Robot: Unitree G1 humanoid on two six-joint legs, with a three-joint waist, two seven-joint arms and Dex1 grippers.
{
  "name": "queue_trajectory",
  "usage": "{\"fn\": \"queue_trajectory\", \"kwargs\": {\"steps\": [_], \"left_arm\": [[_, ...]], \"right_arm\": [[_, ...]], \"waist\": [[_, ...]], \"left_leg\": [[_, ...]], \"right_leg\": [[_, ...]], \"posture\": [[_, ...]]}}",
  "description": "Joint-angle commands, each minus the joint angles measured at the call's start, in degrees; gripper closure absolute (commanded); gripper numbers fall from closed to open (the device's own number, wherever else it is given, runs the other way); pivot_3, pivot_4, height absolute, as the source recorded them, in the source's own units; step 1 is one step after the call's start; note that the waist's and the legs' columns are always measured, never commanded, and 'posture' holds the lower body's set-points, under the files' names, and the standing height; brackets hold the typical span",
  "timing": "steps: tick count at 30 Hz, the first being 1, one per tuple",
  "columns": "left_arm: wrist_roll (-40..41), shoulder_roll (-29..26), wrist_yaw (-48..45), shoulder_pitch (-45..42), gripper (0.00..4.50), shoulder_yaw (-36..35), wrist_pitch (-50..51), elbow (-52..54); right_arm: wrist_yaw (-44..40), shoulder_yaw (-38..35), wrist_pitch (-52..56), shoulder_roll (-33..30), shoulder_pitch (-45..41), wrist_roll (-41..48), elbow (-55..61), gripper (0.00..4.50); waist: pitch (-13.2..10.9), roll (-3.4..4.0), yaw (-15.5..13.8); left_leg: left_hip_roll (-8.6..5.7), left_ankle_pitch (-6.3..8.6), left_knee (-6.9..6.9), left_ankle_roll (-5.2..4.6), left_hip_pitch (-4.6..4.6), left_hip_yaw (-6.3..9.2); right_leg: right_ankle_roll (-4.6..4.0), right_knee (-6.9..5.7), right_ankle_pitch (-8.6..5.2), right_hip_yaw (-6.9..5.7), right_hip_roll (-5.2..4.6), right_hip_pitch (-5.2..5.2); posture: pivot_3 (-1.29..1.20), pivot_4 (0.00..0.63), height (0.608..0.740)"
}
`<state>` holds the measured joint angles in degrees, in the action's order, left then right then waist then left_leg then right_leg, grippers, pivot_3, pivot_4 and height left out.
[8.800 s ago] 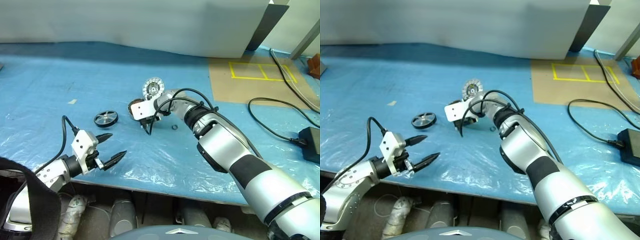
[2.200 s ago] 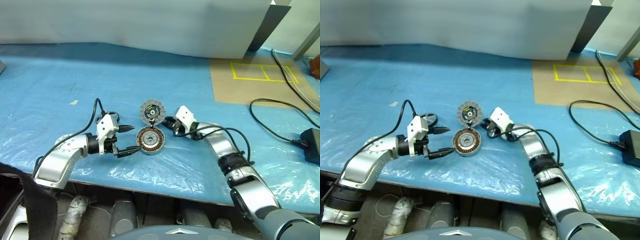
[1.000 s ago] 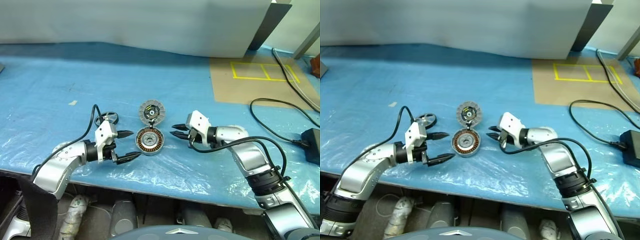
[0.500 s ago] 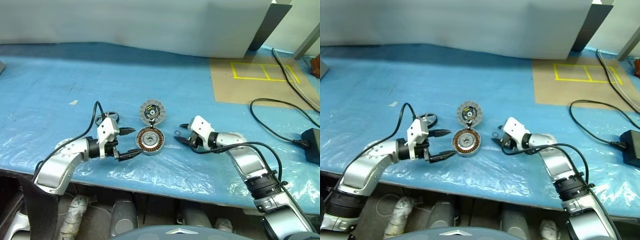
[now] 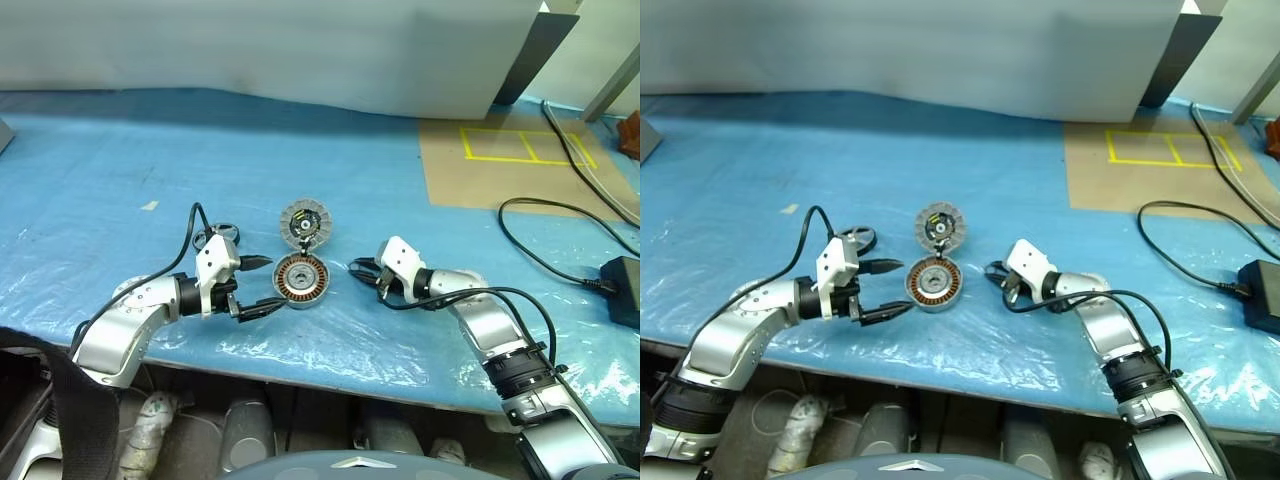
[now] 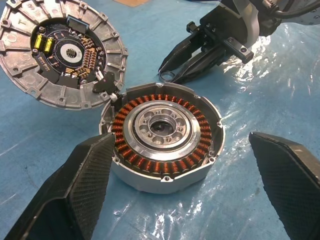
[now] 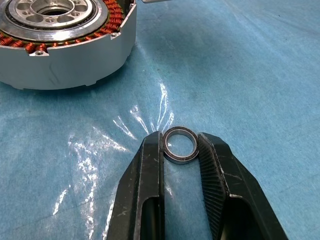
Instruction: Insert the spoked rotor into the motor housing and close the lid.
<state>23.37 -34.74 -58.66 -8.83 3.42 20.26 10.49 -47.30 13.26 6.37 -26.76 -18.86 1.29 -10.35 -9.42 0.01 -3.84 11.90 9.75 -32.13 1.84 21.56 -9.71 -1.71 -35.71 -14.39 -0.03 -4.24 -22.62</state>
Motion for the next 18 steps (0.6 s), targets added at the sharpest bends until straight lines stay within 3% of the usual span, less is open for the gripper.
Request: {"fn": "queue_trajectory", "kwargs": {"steps": [1, 12, 18], "left_arm": [[0.25, -0.2, -0.39, -0.36, 0.0, -0.28, -0.94, 1.04], [1.51, -0.33, -1.08, -0.33, 0.0, -0.82, -0.29, 1.68], [0.16, -0.43, -0.95, 0.2, 0.0, -0.6, -1.86, 0.59]], "right_arm": [[-0.24, 0.4, 0.98, -0.95, 1.42, -1.11, -1.94, 3.9], [-7.24, -0.17, 18.82, 0.68, -3.89, 12.32, 21.91, 3.9], [-9.59, 3.41, 21.53, 3.67, -9.95, 12.91, 18.29, 3.9]], "waist": [[0.0, 0.0, 0.0], [-0.01, 0.02, 0.23], [-0.01, 0.02, 0.08]], "left_leg": [[0.0, 0.0, 0.0, 0.0, 0.0, 0.0], [0.02, -0.05, 0.06, 0.07, 0.41, 0.0], [0.02, -0.06, 0.06, 0.09, 0.4, 0.0]], "right_leg": [[0.0, 0.0, 0.0, 0.0, 0.0, 0.0], [0.01, 0.01, 0.01, 0.0, 0.05, -0.48], [0.01, 0.01, 0.0, -0.01, 0.04, -0.47]], "posture": [[0.0, 0.15, 0.74], [0.0, 0.15, 0.74], [0.0, 0.15, 0.74]]}}
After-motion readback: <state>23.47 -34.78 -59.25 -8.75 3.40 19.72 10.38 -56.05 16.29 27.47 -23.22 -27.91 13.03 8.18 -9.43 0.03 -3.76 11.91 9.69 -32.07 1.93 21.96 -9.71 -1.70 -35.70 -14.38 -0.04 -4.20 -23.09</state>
